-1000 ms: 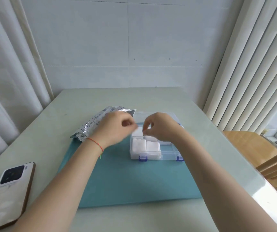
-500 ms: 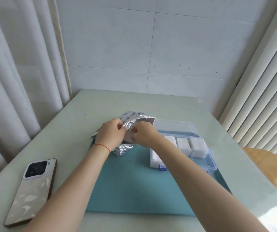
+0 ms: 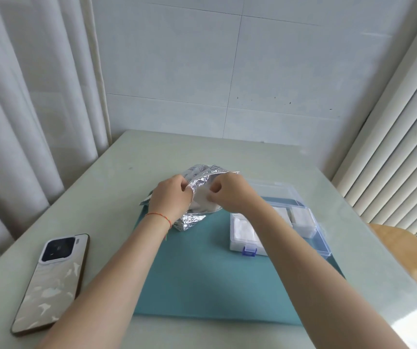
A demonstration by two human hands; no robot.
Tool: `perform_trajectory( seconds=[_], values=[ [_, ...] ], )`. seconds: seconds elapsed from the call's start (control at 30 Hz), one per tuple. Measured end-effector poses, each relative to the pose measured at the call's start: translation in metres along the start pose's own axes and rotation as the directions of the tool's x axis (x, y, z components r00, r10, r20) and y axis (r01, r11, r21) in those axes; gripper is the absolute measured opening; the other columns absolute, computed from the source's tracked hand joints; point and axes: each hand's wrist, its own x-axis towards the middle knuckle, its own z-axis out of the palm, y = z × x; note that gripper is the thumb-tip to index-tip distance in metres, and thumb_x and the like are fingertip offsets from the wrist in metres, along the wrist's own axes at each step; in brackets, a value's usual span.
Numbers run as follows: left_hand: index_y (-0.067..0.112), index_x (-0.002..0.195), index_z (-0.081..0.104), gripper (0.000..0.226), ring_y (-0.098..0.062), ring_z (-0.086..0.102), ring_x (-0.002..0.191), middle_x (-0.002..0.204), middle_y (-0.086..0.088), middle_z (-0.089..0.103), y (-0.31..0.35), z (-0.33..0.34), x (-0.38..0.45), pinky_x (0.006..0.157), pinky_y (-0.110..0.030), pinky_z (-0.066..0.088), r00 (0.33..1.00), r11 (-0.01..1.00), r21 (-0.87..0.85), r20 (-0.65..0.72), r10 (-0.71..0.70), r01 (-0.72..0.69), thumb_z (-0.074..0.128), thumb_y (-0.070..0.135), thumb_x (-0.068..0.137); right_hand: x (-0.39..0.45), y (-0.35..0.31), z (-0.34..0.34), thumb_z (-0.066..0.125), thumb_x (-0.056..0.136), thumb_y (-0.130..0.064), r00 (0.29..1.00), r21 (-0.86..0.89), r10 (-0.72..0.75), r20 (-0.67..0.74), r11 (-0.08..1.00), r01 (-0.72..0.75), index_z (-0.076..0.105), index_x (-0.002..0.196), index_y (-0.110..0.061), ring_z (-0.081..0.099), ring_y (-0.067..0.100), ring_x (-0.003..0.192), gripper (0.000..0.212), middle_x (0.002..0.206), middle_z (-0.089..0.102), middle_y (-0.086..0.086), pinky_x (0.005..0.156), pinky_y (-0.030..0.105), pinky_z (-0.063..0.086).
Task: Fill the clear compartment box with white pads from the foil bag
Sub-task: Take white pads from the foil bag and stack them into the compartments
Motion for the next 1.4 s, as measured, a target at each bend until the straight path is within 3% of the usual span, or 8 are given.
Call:
perform_trajectory(
  seconds=[0.13,0.3,0.43,0.53,0.63,1.03,1.23,1.4],
  values=[
    [0.019,0.095,0.062,0.017,-0.018,0.059,0.089,0.093,0.007,0.064,0.004,-0.003,-0.003,0.074,-0.029,0.043,0.999,0.999,-0.052,0.054,0.007,-0.004,0.062,0.033,0.085,-0.017,0.014,-0.032,0.071,0.084,-0.018,0.998,0.277,0.033,-0.044,0.961,-0.019,0.072,0.087,-0.010,0.049,0.014,0.061,0.009,0.072,0.061,0.000,0.052,0.023,0.038],
    [0.018,0.082,0.068,0.007,-0.015,0.062,0.076,0.082,0.002,0.068,0.037,-0.010,-0.012,0.071,-0.027,0.048,0.981,0.901,-0.412,-0.186,0.062,-0.135,0.063,0.023,0.082,-0.038,0.037,-0.055,0.066,0.089,-0.007,0.999,0.796,0.039,-0.005,0.606,-0.020,0.066,0.089,-0.008,0.045,0.013,0.049,0.001,0.063,0.054,0.003,0.047,0.022,0.035],
    [0.010,0.092,0.069,0.008,-0.019,0.064,0.065,0.079,-0.008,0.069,0.070,-0.013,-0.020,0.055,-0.027,0.049,0.958,0.543,-0.829,0.246,0.145,0.131,0.063,0.016,0.091,-0.041,0.042,-0.058,0.057,0.093,-0.003,1.000,0.918,-0.003,0.029,0.397,-0.026,0.059,0.098,-0.008,0.047,0.014,0.054,0.008,0.069,0.055,0.005,0.051,0.021,0.039],
    [0.009,0.096,0.066,0.014,-0.018,0.066,0.066,0.080,-0.009,0.069,0.078,-0.009,-0.021,0.053,-0.022,0.051,0.911,0.331,-0.905,0.348,0.221,0.265,0.064,0.018,0.085,-0.041,0.046,-0.058,0.057,0.093,-0.003,0.999,0.944,-0.013,0.045,0.328,-0.038,0.053,0.093,-0.012,0.047,0.017,0.055,0.010,0.068,0.053,0.009,0.050,0.022,0.040],
    [0.009,0.093,0.065,0.010,-0.015,0.066,0.066,0.077,-0.006,0.070,0.079,-0.004,-0.018,0.056,-0.022,0.054,0.896,0.253,-0.904,0.397,0.201,0.344,0.060,0.016,0.090,-0.040,0.048,-0.058,0.056,0.094,-0.003,0.998,0.919,-0.053,0.034,0.394,-0.010,0.053,0.091,-0.008,0.047,0.017,0.055,0.006,0.069,0.052,0.011,0.051,0.023,0.041],
    [-0.002,0.112,0.063,0.038,-0.024,0.068,0.097,0.102,-0.014,0.069,0.067,0.007,-0.011,0.091,-0.033,0.053,0.792,0.351,-0.820,0.551,0.264,0.453,0.060,0.029,0.090,-0.038,0.055,-0.054,0.058,0.094,-0.024,0.998,0.669,-0.055,0.036,0.743,0.017,0.065,0.094,-0.001,0.055,0.013,0.075,0.024,0.082,0.062,0.003,0.065,0.030,0.045],
    [0.012,0.088,0.077,0.025,-0.022,0.070,0.088,0.094,-0.009,0.073,0.069,0.013,-0.017,0.084,-0.029,0.056,0.758,0.322,-0.780,0.613,0.224,0.536,0.064,0.032,0.080,-0.038,0.057,-0.051,0.061,0.092,-0.029,0.995,0.523,-0.044,-0.084,0.848,0.082,0.067,0.089,-0.011,0.056,0.007,0.071,0.019,0.078,0.066,-0.005,0.073,0.029,0.049],
    [0.014,0.096,0.071,0.026,-0.020,0.072,0.084,0.094,-0.007,0.073,0.070,0.009,-0.019,0.070,-0.024,0.057,0.739,0.276,-0.762,0.642,0.206,0.585,0.065,0.033,0.079,-0.040,0.056,-0.053,0.064,0.090,-0.038,0.985,0.544,-0.137,-0.104,0.821,0.171,0.067,0.089,-0.010,0.067,0.010,0.088,0.029,0.094,0.071,-0.001,0.085,0.030,0.052]
  ],
)
